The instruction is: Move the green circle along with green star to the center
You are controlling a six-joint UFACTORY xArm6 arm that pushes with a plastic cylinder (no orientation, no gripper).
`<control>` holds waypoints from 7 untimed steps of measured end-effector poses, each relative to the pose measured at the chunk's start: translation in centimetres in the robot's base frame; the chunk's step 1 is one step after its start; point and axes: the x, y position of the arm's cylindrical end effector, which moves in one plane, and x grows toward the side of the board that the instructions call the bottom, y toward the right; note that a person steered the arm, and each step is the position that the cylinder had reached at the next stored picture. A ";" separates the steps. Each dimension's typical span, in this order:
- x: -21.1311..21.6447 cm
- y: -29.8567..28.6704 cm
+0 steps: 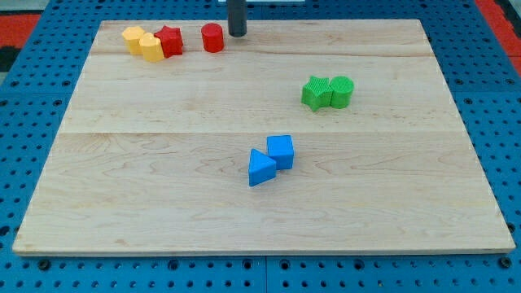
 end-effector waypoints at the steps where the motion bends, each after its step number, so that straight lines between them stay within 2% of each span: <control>1: 1.3 -2.1; 3: 1.7 -9.4; 4: 1.7 -2.9; 5: 1.8 6.8; 7: 5.7 18.1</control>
